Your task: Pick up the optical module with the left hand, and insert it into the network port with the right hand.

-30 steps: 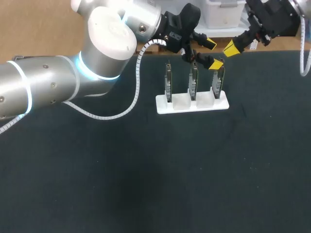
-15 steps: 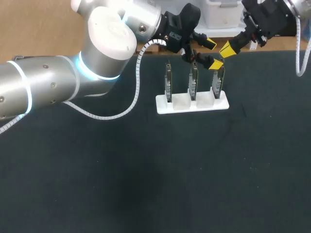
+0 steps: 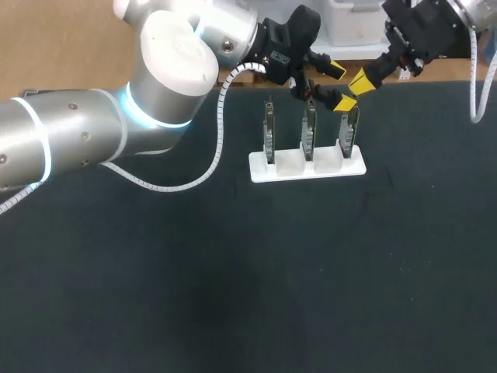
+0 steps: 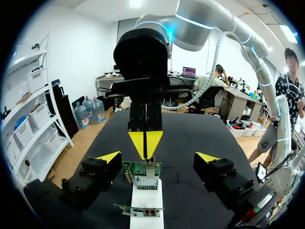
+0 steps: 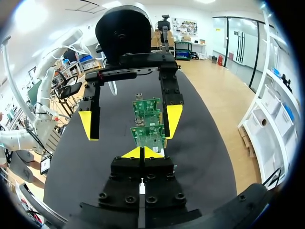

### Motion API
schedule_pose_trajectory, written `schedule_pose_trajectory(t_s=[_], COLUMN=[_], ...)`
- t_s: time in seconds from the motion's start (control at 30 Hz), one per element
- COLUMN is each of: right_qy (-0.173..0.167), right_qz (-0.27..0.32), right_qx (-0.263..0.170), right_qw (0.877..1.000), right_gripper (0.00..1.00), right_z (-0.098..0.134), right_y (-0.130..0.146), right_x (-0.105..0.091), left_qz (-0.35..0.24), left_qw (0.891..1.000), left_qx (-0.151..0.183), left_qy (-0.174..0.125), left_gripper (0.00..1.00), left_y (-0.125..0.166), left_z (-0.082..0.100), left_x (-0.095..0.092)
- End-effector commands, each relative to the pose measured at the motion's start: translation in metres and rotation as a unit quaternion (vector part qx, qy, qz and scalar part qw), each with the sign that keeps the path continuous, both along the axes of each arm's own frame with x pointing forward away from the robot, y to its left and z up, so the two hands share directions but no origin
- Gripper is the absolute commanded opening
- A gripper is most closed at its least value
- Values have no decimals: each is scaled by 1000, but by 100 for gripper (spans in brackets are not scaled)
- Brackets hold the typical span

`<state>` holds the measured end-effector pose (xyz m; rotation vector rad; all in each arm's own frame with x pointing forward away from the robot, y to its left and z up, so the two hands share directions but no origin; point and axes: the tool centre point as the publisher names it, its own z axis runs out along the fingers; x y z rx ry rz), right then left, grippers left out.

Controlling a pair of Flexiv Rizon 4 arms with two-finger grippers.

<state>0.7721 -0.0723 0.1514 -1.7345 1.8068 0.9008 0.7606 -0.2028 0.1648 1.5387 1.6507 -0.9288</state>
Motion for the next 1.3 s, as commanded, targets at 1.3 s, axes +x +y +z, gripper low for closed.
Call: schedule_pose_trajectory(t_s=[1.3], right_qy=[14], right_qz=[1], right_qx=[-15], right_qw=[1000], right_gripper=[0], right_z=[-13], right_y=[2], right_x=[-3], left_qz=[0], left_qw=[1000], left_qx=[3], left_qy=[2], left_gripper=[100], left_y=[-1], left_z=[1], left_x=[1])
